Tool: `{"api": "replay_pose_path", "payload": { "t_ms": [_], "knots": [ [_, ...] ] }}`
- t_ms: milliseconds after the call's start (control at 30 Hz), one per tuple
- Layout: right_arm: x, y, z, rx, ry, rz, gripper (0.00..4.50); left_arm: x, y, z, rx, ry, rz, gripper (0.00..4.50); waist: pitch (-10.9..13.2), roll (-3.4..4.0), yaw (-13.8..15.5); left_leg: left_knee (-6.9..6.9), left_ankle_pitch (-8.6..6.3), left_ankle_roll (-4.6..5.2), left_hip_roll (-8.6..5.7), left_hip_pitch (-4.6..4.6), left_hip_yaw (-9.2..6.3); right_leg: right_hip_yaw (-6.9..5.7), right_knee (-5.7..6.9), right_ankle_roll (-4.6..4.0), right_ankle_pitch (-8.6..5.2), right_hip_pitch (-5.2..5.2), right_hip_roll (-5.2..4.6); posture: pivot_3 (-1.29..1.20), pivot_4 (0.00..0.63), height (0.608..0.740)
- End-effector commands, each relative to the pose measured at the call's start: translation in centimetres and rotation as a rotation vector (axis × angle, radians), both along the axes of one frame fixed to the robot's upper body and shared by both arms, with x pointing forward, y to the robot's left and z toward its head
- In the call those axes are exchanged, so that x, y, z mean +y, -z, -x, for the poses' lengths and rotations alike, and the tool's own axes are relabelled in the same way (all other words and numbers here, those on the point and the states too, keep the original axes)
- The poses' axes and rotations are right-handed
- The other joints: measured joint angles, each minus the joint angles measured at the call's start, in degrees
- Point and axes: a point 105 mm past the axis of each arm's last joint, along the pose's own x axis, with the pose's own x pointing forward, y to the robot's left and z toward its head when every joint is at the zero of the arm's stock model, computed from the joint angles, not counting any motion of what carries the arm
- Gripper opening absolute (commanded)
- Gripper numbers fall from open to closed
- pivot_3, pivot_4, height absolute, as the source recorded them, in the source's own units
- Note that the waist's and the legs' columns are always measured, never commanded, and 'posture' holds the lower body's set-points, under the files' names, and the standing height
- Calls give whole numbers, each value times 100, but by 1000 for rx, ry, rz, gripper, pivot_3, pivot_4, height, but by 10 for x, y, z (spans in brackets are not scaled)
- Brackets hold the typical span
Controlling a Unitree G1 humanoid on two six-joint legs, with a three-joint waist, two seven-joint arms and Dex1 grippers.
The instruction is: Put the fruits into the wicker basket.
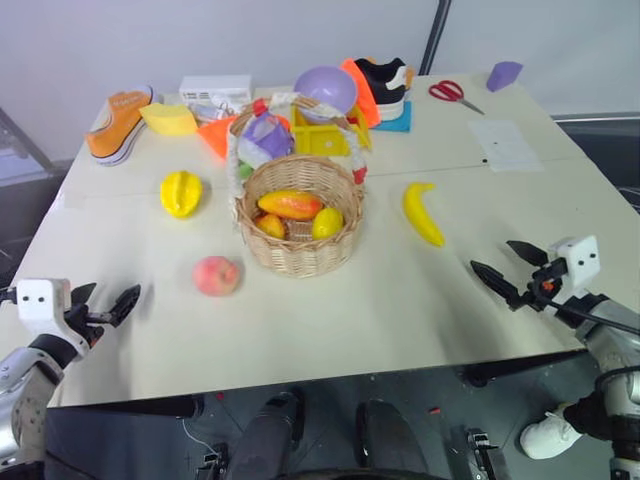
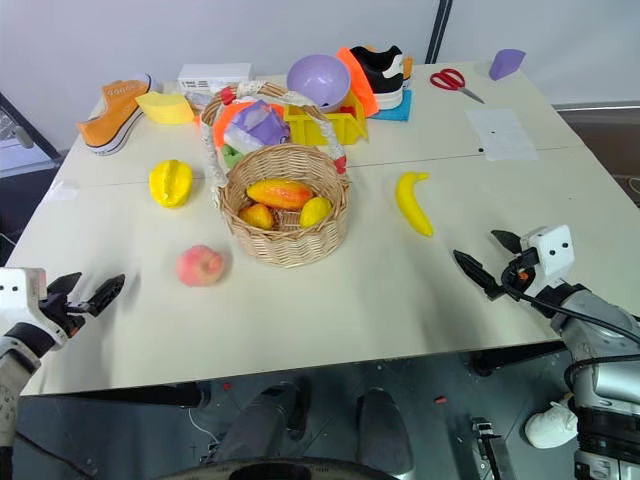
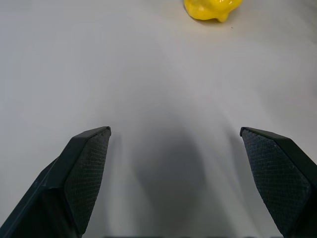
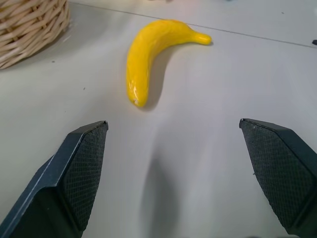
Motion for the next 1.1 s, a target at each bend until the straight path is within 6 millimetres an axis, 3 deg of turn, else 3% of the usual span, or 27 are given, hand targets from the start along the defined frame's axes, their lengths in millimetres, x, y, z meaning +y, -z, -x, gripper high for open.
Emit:
{"api": "replay_pose_path", "payload": {
  "t_ms": [33,267,433,633,700,867,1100],
  "knots": [
    [6,-16,-4,-52,-21,7,4434,5,-11,0,-48,-16,-31,4500,0,0,2,0,0,0,0,0,0,0,-2,0,0,0,0,0,150,740],
    [20,-24,-6,-68,-64,4,4434,-2,-12,-5,-52,-2,-3,4500,0,0,3,-1,0,1,0,-2,0,0,-4,0,0,-2,-1,0,150,740],
    [43,-36,-4,-83,-146,4,4434,-16,-27,-28,-101,-11,34,4500,0,-1,21,0,-1,1,0,-2,-1,-3,-3,0,0,-2,-1,0,150,740],
    [90,-66,13,-105,-354,36,4434,-43,-50,-79,-92,-13,-62,4500,1,-4,118,4,0,1,-1,-5,0,-6,0,4,2,-3,1,0,150,740],
    [113,-78,24,-103,-457,30,4434,-49,-59,-99,-88,-27,-89,4500,2,-6,133,4,0,1,-1,-5,1,-5,-3,5,3,-2,1,0,150,740],
    [157,-90,41,-91,-620,54,4434,-65,-74,-138,-85,-23,-123,4500,4,-14,133,3,0,1,-1,-11,0,-8,-3,24,12,4,3,0,150,740],
    [188,-94,47,-124,-706,31,4434,-84,-85,-176,-84,-18,-173,4500,4,-36,133,6,1,2,-5,-19,-1,-12,-5,29,15,4,1,0,150,740]
  ]
}}
